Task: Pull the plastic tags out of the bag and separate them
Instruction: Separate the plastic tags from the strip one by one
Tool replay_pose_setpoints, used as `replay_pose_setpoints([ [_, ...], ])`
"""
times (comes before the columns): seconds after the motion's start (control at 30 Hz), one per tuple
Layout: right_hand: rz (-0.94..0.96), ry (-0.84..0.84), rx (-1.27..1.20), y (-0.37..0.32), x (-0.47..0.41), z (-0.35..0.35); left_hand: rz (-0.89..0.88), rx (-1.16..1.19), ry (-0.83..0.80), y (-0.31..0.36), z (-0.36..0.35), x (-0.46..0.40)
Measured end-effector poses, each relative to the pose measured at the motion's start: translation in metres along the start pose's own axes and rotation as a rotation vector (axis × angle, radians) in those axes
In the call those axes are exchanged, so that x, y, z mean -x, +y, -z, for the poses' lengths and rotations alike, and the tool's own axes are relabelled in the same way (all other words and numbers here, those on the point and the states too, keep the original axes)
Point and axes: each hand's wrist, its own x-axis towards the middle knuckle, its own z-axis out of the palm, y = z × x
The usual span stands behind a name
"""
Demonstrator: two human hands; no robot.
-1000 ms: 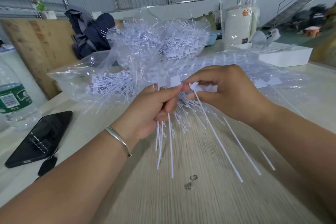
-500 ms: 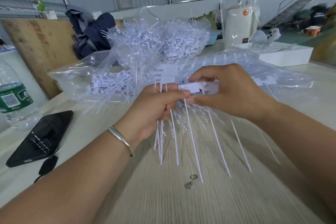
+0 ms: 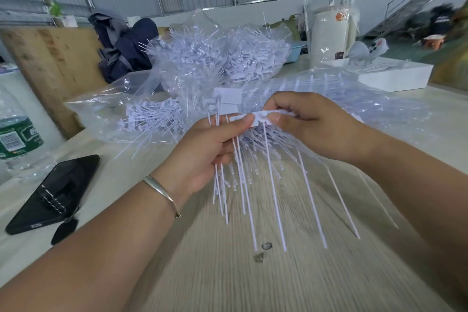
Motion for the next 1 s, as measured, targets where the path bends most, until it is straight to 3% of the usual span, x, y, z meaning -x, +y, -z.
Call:
replay_pose_setpoints([
  [0.2, -0.078, 0.083, -0.040, 0.006, -0.002, 0.003, 0.013, -0.081, -0.010, 0.001, -0.002, 0.002],
  [0.67, -0.154, 0.004, -0.373, 0.004, -0.002, 0.008, -0.041, -0.193, -0.077, 0.008, 0.001, 0.005],
  [0.87, -0.149, -0.102, -0.099, -0.003, 0.002, 0.005, -0.145, -0.509, -0.045, 0.009, 0.004, 0.006],
  [1.0, -0.138, -0.153, -0.081, -0.003, 0.002, 0.002, -0.099, -0.498, -0.036, 0.006, 0.003, 0.005],
])
